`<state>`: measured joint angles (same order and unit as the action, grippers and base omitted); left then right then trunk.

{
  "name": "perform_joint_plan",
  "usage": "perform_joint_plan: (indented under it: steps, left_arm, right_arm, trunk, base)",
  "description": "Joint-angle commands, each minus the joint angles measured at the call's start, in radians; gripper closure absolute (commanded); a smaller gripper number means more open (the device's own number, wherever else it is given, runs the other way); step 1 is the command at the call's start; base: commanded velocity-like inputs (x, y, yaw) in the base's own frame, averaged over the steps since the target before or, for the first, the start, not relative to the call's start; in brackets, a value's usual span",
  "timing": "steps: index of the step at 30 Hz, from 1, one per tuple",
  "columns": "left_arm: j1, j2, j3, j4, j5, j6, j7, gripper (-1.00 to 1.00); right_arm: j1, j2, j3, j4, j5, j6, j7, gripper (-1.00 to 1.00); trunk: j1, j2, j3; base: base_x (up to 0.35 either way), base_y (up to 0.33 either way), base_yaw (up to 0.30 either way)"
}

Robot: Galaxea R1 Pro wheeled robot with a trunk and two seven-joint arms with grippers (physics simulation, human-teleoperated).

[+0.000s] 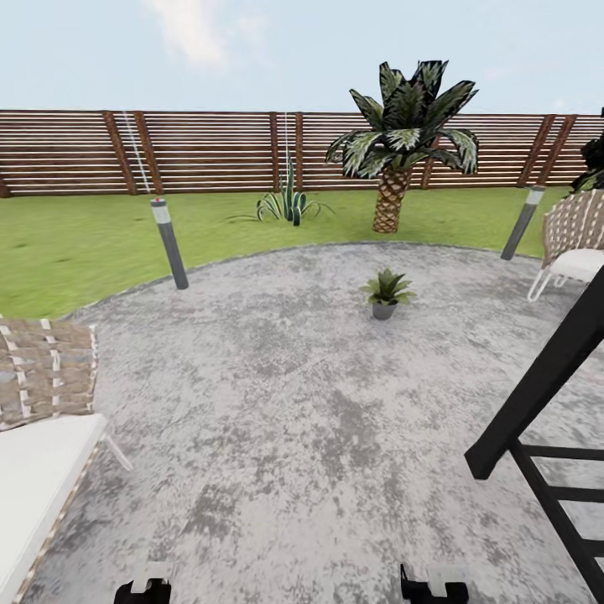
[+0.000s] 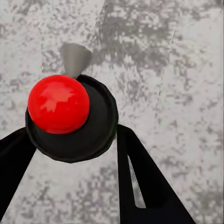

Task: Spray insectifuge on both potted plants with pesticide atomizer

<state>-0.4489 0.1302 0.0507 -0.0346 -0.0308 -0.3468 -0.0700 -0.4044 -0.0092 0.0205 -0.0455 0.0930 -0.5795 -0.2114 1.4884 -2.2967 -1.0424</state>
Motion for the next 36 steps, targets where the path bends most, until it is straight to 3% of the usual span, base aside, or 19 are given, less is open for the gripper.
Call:
perform_joint_plan:
  steps: [1,36]
  left_arm:
    - [-0.001,0.000,0.006,0.001,-0.003,-0.003,-0.005,1.00]
    - [-0.001,0.000,0.006,0.001,-0.003,-0.003,-0.004,1.00]
  right_arm:
    - [-0.001,0.000,0.002,0.001,0.010,0.000,-0.010,-1.00]
    - [-0.001,0.005,0.002,0.000,0.008,0.000,-0.010,-1.00]
  trunk:
    - [0.000,0.000,-0.001]
    - [0.000,0.000,-0.001]
  base:
    - [0.340,0.000,0.000]
    - [0.340,0.000,0.000]
